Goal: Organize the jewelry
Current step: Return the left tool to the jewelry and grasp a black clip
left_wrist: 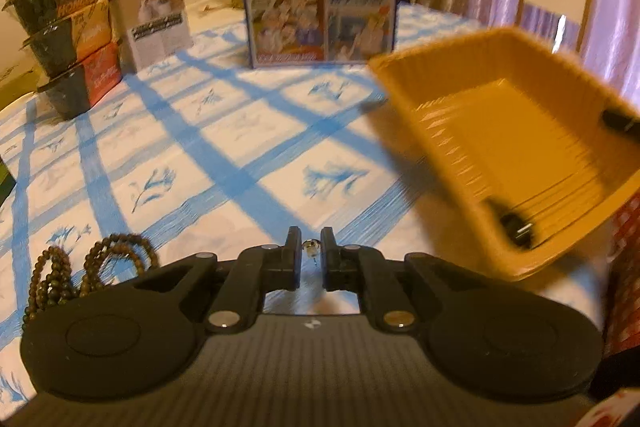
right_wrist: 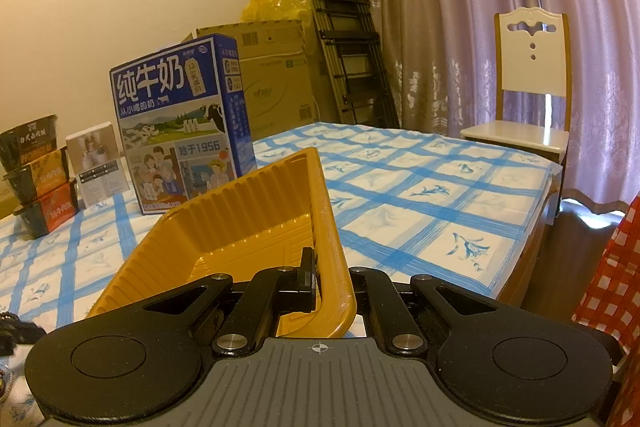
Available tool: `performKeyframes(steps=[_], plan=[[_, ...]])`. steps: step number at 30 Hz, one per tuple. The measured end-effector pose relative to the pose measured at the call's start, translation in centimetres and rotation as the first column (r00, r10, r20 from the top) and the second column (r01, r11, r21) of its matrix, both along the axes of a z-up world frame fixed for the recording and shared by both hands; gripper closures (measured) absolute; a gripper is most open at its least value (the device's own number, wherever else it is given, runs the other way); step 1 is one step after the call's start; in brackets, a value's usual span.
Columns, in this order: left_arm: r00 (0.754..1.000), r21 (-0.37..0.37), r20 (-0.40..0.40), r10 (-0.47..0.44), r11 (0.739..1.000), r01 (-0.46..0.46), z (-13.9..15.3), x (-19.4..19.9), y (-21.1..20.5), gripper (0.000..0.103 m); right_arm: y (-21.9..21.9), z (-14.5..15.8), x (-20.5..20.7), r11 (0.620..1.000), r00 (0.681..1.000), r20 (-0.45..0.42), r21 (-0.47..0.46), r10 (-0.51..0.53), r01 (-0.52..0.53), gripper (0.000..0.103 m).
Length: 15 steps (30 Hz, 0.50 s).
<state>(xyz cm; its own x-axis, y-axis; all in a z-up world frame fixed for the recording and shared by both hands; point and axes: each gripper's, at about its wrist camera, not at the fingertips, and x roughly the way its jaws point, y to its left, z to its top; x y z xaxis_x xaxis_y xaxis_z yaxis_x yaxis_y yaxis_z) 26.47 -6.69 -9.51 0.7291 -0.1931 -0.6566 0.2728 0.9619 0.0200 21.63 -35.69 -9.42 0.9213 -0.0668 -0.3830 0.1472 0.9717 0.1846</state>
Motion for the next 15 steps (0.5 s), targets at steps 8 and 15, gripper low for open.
performKeyframes(steps=[8, 15], plan=[[0.991, -0.147, 0.007, -0.136, 0.98, 0.136, 3.5, -1.2, -4.8, 0.095, 0.0, 0.0, 0.0, 1.0, 1.0, 0.001, 0.0, 0.0, 0.0, 0.098], [0.976, -0.172, -0.035, -0.214, 0.964, 0.205, 2.4, -0.6, -9.9, 0.095, 0.1, 0.0, 0.0, 1.0, 1.0, 0.001, 0.003, 0.0, 0.0, 0.098]])
